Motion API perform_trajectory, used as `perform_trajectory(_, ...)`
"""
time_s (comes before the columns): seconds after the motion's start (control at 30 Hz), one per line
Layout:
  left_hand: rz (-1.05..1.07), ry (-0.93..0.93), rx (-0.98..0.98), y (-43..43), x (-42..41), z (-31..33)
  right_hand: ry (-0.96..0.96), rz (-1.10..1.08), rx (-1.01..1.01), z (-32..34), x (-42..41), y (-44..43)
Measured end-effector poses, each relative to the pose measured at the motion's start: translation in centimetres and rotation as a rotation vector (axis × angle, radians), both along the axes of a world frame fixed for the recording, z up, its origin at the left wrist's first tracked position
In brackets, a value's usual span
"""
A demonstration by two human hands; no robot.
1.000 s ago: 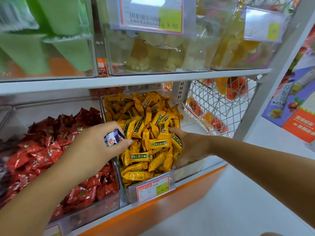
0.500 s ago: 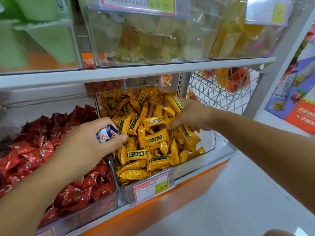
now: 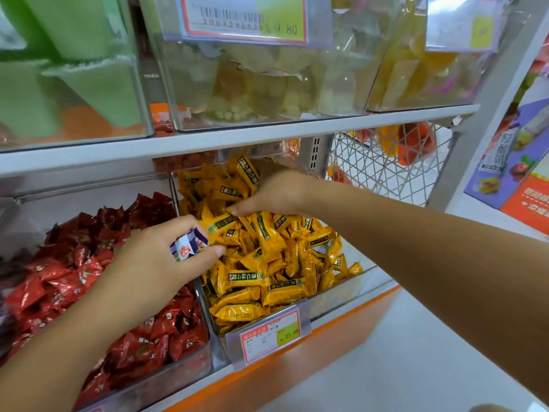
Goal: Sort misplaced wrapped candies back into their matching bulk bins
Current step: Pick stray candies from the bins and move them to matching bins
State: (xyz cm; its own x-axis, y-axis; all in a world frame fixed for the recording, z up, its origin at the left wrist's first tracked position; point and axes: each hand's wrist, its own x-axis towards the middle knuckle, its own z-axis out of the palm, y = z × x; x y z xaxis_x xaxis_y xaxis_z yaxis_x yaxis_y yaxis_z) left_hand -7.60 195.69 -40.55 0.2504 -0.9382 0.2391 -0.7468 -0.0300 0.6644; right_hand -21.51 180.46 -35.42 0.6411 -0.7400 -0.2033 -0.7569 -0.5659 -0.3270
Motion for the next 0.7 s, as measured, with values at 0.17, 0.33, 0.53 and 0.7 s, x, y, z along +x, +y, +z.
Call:
perform_trajectory(0.17, 0.006, 0.018, 0.005, 0.3, -0.1, 0.1, 0.054, 0.161, 0.032, 0.4, -2.3, -1.3)
perform_trajectory(0.33, 0.008, 0.011, -0.005, 0.2, -0.1, 0.0, 0.145, 0.137, -0.042, 2.3, -5.9, -1.9)
perform_trajectory(0.53, 0.003, -0.011, -0.012, 0.1, 0.0, -0.1, 0.505, 0.103, 0.031, 0.8, -8.0, -2.5)
perform_trajectory(0.7, 0.002, 0.013, -0.014, 0.3, -0.1, 0.0, 0.520, 0.031, 0.173, -3.4, -7.0, -2.2)
